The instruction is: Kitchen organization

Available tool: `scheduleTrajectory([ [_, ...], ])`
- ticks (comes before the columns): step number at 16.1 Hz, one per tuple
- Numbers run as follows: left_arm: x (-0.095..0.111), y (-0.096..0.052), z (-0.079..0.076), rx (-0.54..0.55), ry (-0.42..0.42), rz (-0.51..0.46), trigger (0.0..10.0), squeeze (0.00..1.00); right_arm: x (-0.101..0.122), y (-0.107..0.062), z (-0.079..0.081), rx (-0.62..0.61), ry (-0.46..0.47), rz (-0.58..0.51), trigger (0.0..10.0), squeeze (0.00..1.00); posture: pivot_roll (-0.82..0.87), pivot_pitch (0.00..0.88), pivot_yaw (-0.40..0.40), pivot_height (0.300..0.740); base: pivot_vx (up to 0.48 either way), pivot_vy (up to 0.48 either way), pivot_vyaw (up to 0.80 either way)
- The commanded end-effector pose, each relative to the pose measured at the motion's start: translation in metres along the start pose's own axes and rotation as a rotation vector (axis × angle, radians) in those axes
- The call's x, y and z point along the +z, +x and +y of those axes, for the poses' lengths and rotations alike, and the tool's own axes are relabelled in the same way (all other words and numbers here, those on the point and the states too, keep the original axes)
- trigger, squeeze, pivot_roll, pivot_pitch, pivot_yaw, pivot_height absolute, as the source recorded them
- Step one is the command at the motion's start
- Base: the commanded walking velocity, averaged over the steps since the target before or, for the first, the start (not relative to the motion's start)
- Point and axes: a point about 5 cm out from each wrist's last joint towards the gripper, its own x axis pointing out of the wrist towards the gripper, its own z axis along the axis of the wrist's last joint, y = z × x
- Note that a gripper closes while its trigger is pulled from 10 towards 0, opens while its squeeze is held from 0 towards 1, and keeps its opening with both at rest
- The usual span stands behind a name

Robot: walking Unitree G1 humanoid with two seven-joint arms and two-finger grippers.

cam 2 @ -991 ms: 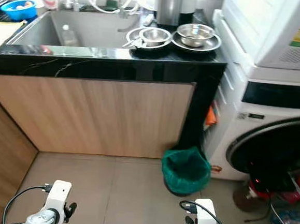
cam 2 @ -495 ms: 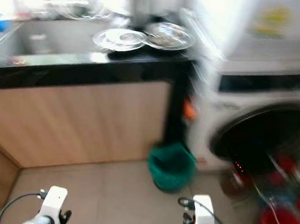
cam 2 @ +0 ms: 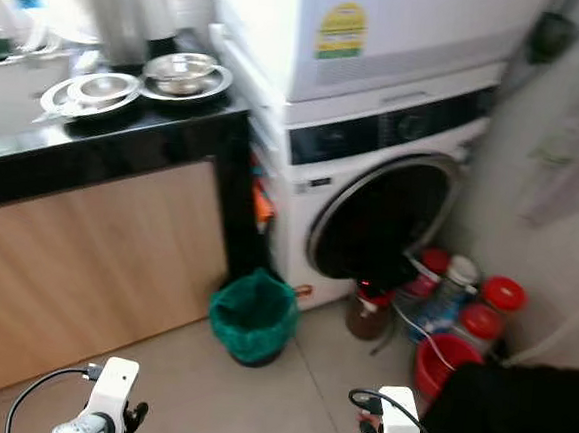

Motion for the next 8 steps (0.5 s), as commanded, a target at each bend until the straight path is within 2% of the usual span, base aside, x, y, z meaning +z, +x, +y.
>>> scheduleTrajectory([
  [1,-0.0062,-0.0015,0.0051,0.012,-0.004,0.023,10.0,0.00,0.0016,0.0008,0.0022,0.007,0.007,-0.004,10.0,0.00,-0.06,0.000,0.068,0.740,0.000,0.000,-0.64],
  [3,-0.0055,-0.0017,0.0057,0.007,-0.019,0.010,10.0,0.00,0.0011,0.0008,0.0023,0.005,0.011,-0.004,10.0,0.00,-0.07,0.000,0.078,0.740,0.000,0.000,-0.64],
  [8,0.0027,0.0000,0.0028,-0.011,0.016,-0.015,10.0,0.00,0.0009,0.0011,0.0029,-0.004,0.032,-0.006,10.0,0.00,-0.08,0.000,0.088,0.740,0.000,0.000,-0.64],
])
